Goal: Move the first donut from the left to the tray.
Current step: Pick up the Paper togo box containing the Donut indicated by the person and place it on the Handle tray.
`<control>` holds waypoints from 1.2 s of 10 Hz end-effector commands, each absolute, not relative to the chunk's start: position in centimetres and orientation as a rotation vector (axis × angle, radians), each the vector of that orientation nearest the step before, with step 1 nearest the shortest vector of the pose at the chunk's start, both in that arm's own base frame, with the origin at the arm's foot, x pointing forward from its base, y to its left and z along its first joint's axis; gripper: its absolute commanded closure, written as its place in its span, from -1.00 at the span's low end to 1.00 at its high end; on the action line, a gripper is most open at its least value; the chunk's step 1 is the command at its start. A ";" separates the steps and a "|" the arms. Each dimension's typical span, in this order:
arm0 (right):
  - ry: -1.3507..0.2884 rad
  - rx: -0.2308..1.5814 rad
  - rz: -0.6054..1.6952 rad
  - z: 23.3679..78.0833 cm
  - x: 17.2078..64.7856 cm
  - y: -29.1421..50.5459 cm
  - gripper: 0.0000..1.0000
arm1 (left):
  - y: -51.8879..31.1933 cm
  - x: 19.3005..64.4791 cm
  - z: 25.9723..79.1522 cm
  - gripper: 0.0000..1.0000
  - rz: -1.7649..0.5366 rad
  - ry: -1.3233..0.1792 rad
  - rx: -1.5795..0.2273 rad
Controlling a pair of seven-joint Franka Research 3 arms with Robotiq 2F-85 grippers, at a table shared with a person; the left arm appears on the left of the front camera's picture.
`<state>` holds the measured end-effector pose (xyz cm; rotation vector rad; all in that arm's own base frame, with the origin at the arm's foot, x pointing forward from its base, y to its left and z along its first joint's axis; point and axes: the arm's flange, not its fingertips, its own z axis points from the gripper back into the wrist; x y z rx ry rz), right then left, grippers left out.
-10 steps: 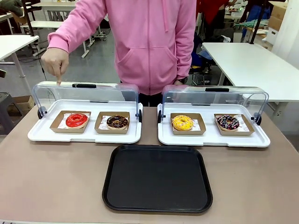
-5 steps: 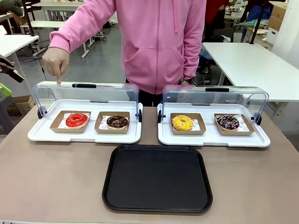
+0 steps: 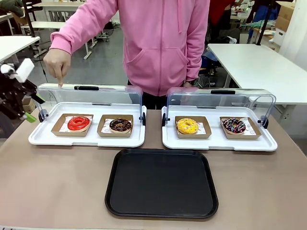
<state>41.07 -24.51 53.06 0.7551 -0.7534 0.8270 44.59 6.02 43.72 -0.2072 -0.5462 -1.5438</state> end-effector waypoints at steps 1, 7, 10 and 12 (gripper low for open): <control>-0.759 0.756 0.831 53.2 41.1 -24.5 -1.00 | 4.8 45.5 41.7 -1.00 -1.570 -0.542 -0.200; -0.759 0.756 0.831 53.2 41.1 -24.5 -1.00 | 4.1 46.3 40.6 -1.00 -1.555 -0.513 -0.185; -0.759 0.756 0.831 53.2 41.1 -24.5 -1.00 | 2.2 48.5 38.7 -1.00 -1.566 -0.399 -0.110; -0.759 0.756 0.831 53.2 41.1 -24.5 -1.00 | 1.7 49.7 37.5 -1.00 -1.561 -0.347 -0.062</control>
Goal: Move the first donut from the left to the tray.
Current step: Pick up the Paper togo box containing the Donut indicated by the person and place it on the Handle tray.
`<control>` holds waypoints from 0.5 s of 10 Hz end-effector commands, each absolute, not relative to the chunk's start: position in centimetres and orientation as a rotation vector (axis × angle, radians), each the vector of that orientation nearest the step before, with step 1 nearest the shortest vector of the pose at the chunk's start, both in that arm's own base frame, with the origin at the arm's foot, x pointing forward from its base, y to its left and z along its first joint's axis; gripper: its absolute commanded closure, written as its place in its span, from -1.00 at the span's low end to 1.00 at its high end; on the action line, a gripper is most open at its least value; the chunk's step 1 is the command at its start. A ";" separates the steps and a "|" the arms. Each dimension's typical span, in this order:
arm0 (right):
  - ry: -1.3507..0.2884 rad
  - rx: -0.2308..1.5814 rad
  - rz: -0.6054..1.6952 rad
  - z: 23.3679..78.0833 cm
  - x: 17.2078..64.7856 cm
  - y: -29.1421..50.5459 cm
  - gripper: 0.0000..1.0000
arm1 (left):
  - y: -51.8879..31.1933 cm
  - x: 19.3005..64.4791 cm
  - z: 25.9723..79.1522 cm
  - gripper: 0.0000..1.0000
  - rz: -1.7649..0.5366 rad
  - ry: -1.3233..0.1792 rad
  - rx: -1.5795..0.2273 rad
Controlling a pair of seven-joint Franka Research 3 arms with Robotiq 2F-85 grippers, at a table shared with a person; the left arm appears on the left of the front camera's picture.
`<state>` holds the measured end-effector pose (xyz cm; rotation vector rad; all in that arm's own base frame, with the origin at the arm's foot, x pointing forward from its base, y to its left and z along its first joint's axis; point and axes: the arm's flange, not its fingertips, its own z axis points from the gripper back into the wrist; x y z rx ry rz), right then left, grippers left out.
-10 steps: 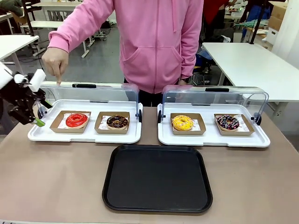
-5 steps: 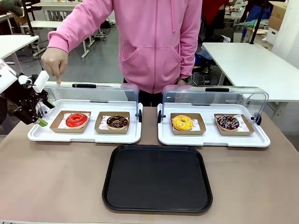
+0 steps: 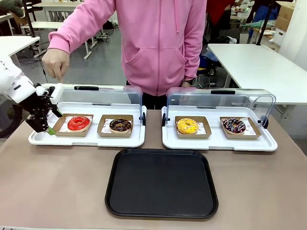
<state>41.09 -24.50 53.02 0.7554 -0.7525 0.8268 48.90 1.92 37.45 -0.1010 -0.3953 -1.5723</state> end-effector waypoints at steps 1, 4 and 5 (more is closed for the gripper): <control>-0.759 0.756 0.831 53.2 41.1 -24.5 -1.00 | 1.5 50.1 36.6 -1.00 -1.567 -0.314 -0.057; -0.759 0.756 0.831 53.2 41.1 -24.5 -1.00 | 1.3 51.3 34.7 -1.00 -1.556 -0.286 0.012; -0.759 0.756 0.831 53.2 41.1 -24.5 -1.00 | 1.6 51.6 34.4 -1.00 -1.559 -0.285 0.013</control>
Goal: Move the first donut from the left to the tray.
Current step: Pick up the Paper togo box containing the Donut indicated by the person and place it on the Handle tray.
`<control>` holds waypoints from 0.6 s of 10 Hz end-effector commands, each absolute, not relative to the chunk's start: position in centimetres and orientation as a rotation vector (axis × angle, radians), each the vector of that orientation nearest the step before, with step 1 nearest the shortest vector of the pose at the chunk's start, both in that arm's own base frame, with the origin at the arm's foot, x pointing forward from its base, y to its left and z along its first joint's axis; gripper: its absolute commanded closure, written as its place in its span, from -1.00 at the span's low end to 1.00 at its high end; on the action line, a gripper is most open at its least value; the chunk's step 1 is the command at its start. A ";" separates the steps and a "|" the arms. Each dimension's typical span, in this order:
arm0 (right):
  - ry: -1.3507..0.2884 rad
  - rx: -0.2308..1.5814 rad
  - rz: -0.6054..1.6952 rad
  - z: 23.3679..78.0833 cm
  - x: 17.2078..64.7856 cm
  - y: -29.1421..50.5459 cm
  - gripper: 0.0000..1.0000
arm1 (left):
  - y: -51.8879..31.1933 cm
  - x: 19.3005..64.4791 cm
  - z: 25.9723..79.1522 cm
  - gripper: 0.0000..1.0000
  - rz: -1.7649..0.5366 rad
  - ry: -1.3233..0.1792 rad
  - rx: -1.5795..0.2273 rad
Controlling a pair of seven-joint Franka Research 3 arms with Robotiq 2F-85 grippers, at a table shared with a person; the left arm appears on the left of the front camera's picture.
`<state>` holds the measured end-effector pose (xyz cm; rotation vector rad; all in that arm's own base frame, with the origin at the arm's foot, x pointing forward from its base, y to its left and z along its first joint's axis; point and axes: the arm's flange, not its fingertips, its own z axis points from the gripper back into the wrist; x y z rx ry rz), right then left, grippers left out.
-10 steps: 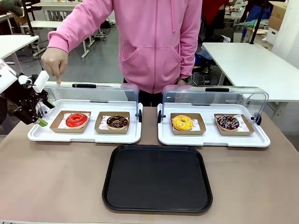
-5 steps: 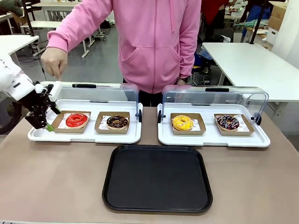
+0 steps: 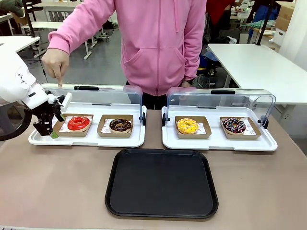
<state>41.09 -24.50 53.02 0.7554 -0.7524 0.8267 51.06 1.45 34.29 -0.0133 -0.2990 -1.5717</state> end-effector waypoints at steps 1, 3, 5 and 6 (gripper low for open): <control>-0.759 0.756 0.831 53.2 41.1 -24.5 -1.00 | 1.6 51.9 34.0 -1.00 -1.564 -0.291 0.035; -0.759 0.756 0.831 53.2 41.1 -24.5 -1.00 | 1.8 52.3 33.4 -1.00 -1.570 -0.301 0.067; -0.759 0.756 0.831 53.2 41.1 -24.5 -1.00 | 1.8 52.6 32.9 -1.00 -1.574 -0.279 0.063; -0.759 0.756 0.831 53.2 41.1 -24.5 -1.00 | 1.8 52.7 32.8 -1.00 -1.579 -0.272 0.060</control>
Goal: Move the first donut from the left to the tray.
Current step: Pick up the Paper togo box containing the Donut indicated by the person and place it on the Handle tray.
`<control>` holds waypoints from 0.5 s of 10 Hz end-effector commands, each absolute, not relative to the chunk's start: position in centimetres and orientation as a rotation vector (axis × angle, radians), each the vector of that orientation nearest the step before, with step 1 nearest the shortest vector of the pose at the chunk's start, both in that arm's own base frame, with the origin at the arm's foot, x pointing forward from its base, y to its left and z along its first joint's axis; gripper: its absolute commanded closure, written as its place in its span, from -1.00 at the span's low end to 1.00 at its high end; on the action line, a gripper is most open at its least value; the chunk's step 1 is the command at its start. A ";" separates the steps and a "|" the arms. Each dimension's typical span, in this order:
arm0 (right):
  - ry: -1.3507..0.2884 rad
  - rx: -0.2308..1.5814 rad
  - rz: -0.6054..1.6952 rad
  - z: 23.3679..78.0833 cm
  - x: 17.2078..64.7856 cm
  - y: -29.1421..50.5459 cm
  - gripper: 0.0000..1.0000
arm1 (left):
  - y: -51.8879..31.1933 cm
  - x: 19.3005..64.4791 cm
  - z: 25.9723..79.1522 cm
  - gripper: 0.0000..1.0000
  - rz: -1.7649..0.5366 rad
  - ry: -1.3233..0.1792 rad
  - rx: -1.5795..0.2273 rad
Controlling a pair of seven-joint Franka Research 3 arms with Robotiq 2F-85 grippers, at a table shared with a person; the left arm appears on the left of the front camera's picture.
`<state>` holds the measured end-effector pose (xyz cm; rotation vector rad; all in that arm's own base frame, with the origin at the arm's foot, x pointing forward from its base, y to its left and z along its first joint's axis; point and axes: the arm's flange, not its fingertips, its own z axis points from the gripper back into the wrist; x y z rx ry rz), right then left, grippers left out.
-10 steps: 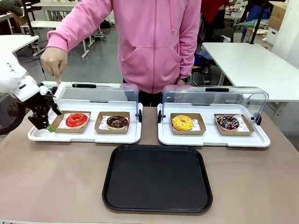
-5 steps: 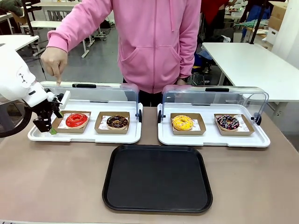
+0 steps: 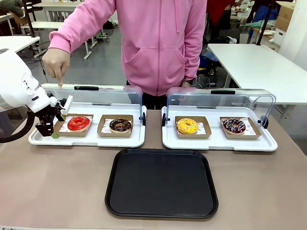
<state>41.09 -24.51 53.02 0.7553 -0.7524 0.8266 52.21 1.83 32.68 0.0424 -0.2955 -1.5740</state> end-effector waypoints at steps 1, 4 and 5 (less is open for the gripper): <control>-0.759 0.756 0.831 53.2 41.1 -24.5 -1.00 | 1.8 52.9 32.6 -1.00 -1.581 -0.266 0.058; -0.759 0.756 0.831 53.2 41.1 -24.5 -1.00 | 1.7 53.1 32.4 -0.28 -1.563 -0.257 0.070; -0.759 0.756 0.831 53.2 41.1 -24.5 -1.00 | 1.7 53.0 32.3 0.18 -1.569 -0.255 0.067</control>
